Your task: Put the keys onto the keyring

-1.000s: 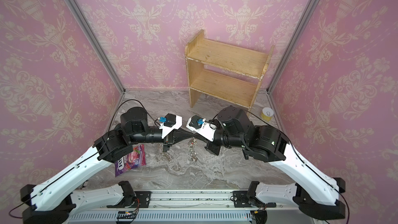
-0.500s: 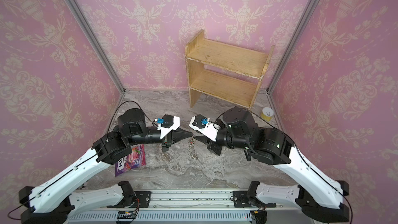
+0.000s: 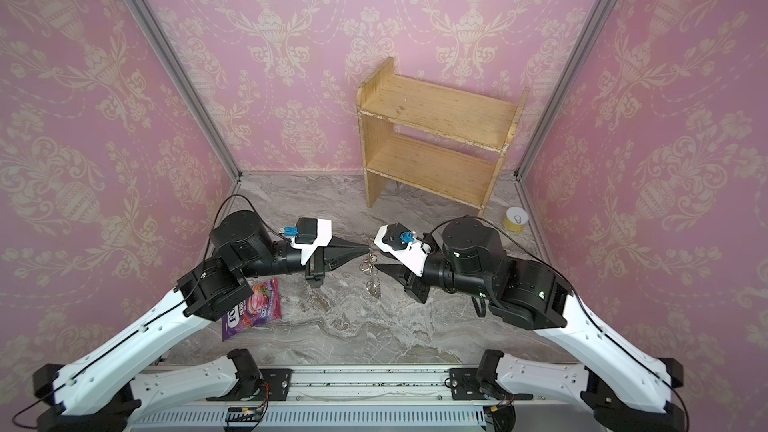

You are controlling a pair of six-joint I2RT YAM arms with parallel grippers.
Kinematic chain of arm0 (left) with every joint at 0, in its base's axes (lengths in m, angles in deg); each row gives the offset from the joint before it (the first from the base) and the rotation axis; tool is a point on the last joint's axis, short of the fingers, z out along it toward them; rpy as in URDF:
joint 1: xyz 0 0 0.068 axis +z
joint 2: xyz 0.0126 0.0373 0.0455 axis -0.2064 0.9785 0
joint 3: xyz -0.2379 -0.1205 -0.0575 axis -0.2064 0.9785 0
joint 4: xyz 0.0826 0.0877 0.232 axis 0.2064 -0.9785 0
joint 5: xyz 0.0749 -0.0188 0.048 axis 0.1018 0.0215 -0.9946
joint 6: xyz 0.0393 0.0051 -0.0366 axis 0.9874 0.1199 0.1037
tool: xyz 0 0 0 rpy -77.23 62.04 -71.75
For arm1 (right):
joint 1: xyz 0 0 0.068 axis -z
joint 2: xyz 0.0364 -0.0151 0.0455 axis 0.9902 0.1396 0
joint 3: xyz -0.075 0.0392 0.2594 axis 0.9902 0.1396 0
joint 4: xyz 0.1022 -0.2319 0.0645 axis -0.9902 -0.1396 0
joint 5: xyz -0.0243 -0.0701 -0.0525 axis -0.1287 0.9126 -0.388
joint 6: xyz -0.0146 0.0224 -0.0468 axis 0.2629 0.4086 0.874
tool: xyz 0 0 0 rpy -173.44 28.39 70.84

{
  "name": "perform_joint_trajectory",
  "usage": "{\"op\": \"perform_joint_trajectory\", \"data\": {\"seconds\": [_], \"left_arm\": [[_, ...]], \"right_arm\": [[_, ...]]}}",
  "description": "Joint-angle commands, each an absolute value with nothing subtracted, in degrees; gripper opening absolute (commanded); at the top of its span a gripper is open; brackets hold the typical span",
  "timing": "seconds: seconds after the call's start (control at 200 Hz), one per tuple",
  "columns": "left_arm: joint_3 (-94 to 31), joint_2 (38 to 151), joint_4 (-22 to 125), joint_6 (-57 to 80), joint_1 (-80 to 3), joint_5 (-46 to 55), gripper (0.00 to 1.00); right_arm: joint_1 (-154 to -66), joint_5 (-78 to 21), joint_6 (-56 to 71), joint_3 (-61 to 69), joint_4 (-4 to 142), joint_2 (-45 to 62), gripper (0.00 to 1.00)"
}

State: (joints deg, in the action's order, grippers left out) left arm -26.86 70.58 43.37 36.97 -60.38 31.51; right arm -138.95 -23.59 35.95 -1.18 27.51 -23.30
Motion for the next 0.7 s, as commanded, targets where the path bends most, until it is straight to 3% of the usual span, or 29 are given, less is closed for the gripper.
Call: {"op": "perform_joint_trajectory", "data": {"seconds": [0.0, 0.696], "left_arm": [[-25.87, 69.92, 50.51, 34.33, -59.86, 34.34, 0.00], [-20.28, 70.33, 71.28, 25.69, -59.13, 37.66, 0.00]], "right_arm": [[-138.51, -23.46, 34.98, -0.44, 33.16, -25.81, 0.27], [-138.23, -28.64, 32.67, 4.13, 43.57, -26.60, 0.16]]}}
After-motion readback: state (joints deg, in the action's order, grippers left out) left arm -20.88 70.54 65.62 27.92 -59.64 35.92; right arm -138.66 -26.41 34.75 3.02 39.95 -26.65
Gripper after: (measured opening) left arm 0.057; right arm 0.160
